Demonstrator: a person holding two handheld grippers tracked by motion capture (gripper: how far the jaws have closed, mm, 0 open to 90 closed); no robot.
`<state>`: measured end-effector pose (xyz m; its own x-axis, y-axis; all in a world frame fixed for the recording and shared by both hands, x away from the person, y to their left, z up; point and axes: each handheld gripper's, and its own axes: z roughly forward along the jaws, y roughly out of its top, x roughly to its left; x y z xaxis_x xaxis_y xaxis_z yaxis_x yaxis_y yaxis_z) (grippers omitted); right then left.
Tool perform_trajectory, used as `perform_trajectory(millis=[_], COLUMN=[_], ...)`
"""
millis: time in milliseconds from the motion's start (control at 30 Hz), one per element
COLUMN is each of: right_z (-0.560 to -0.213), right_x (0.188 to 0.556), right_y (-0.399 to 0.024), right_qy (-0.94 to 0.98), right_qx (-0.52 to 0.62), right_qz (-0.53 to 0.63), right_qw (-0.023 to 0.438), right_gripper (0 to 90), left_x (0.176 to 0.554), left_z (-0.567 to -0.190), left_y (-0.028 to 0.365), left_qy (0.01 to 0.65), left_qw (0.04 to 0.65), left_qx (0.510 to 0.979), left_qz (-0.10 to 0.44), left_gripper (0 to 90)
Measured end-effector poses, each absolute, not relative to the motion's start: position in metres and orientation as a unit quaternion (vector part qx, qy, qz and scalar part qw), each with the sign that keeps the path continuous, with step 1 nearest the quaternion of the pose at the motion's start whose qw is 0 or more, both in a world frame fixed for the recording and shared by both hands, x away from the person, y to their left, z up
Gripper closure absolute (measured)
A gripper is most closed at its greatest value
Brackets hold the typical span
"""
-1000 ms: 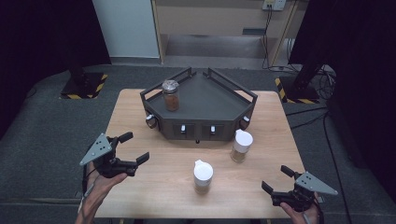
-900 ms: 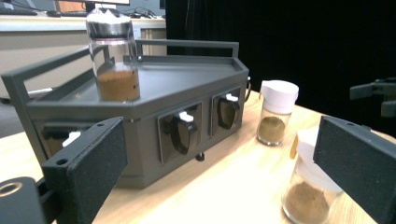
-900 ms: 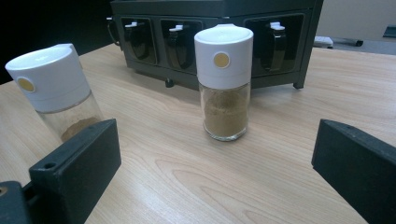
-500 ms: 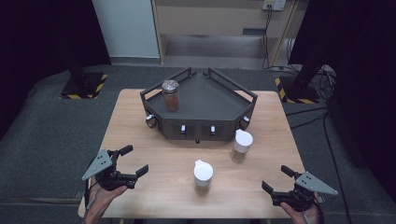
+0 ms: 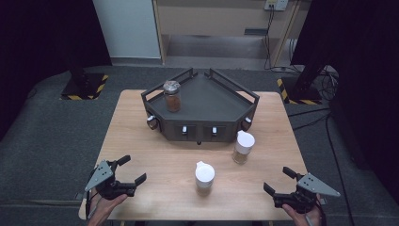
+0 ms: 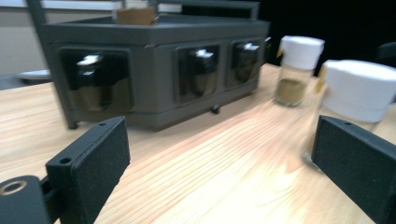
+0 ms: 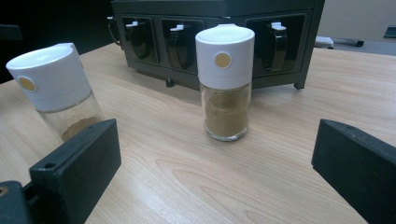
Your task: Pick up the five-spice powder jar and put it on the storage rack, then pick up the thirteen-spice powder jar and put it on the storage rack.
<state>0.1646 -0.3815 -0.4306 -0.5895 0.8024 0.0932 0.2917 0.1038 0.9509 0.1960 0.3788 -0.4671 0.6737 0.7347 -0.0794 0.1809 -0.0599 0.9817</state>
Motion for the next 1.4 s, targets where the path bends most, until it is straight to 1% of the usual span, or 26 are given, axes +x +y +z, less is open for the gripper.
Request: perform_trajectory(millis=[167,233,433,533,633,1400], right_z=[-0.430,-0.430,-0.430,-0.430,-0.431,-0.429], right_x=[0.164,0.164,0.164,0.164,0.164,0.164], right_y=[-0.381,-0.382,-0.381,-0.382,-0.382,-0.380], right_qy=[0.705,0.705,0.706,0.706,0.706,0.706], right_qx=[0.387,0.387,0.386,0.385,0.384,0.386], right_qz=[0.546,0.546,0.547,0.547,0.548,0.546], right_qw=[0.234,0.233,0.233,0.233,0.233,0.234], right_gripper=[1.3,1.3,1.3,1.3,1.3,1.5], left_x=[0.190,0.189,0.187,0.185,0.184,0.185], left_z=[-0.473,-0.474,-0.474,-0.475,-0.476,-0.475], left_y=[0.380,0.381,0.380,0.381,0.383,0.379], left_qy=[0.344,0.348,0.350,0.354,0.357,0.352], left_qw=[0.590,0.590,0.582,0.586,0.590,0.587], left_qx=[0.688,0.688,0.688,0.682,0.677,0.684], left_qz=[0.244,0.241,0.254,0.258,0.256,0.253], left_gripper=[3.2,2.9,2.8,2.4,2.4,1.6])
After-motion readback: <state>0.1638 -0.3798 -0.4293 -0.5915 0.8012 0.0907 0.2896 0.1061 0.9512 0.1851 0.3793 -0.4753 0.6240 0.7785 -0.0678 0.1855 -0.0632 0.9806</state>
